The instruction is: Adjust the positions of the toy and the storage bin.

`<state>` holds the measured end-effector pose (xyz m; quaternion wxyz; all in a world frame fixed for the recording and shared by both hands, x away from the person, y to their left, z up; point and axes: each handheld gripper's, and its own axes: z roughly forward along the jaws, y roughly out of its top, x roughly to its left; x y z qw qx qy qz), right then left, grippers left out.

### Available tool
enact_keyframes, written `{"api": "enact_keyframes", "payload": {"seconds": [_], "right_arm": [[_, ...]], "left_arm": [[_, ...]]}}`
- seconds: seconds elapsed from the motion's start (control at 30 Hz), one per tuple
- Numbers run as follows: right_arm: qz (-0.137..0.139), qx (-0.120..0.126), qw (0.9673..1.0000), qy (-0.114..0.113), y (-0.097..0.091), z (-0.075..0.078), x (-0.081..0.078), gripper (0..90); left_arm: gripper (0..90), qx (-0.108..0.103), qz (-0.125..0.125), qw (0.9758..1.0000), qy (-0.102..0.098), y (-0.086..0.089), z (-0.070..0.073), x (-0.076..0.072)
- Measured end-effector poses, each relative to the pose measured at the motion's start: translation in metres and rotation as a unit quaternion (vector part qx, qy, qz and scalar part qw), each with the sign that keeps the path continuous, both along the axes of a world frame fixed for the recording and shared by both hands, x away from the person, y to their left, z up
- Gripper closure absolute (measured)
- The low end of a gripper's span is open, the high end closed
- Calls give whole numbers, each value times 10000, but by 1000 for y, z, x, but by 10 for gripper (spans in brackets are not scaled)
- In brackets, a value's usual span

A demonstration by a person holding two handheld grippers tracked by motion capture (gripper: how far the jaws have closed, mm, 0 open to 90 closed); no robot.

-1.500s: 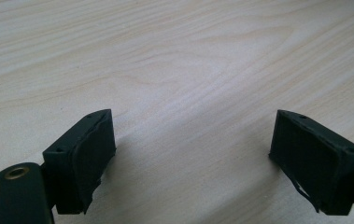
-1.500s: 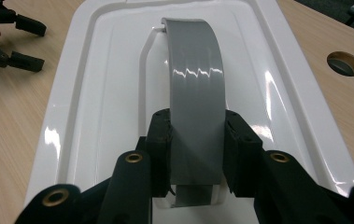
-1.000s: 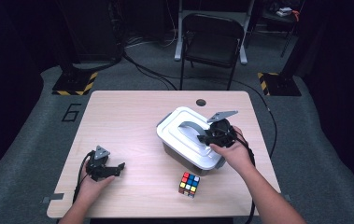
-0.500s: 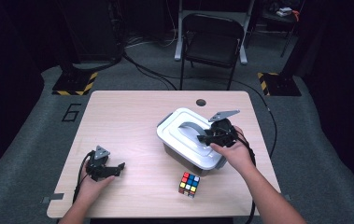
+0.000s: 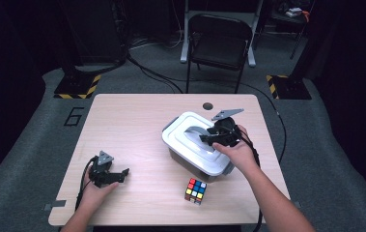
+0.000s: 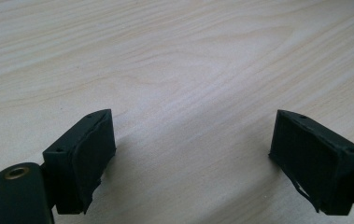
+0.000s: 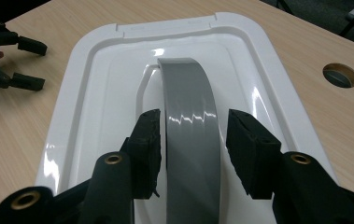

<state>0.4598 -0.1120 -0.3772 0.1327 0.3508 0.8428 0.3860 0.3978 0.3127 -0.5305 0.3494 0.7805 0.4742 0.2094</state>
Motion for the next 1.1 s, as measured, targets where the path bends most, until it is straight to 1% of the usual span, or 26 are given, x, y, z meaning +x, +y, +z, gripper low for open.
{"api": "enact_keyframes", "payload": {"seconds": [0.13, 0.2, 0.37, 0.43, 0.47, 0.6, 0.63, 0.73, 0.77, 0.87, 0.93, 1.03, 1.1], "right_arm": [[-36, 41, 10000, 42, 5, -1, 4, 575], [-12, 8, 10000, 7, 6, -1, 6, 608], [-5, -18, 10000, 14, 12, -1, 8, 651], [-20, -50, 10000, 7, 13, -1, 9, 655], [-61, -42, 9999, 70, 14, 0, 8, 655], [-13, 15, 9998, 182, 13, 0, 8, 665], [1, 9, 9999, 154, 13, 0, 8, 666], [-8, 0, 9998, 178, 15, 0, 7, 667], [11, 1, 9998, 202, 16, 0, 7, 668], [97, 3, 9998, 167, 16, 0, 7, 669], [95, 34, 9998, 181, 16, 0, 6, 669], [211, 34, 9996, 177, 16, 0, 7, 669], [288, -9, 9994, 192, 18, 1, 6, 669]], "left_arm": [[138, 0, 0, 10000, 1, 0, 0, 0], [138, 16, -32, 10000, 50, 0, 1, 0], [138, 5, -9, 10000, 47, 0, 1, 0], [138, 6, -10, 10000, 47, 0, 1, 0], [138, 6, -10, 10000, 47, 0, 1, 0], [138, 7, -8, 10000, 48, 0, 1, 0], [138, 8, -5, 10000, 49, 0, 1, 0], [138, -8, 28, 10000, 3, -1, 0, 0], [138, -11, 28, 10000, 8, -1, 0, 0], [138, -7, 34, 10000, -2, -1, 0, 0], [138, -7, 35, 10000, -5, -1, 0, 1], [138, -2, 33, 10000, 9, -1, 0, 1], [138, -1, 32, 10000, 4, -1, 0, 1]]}}
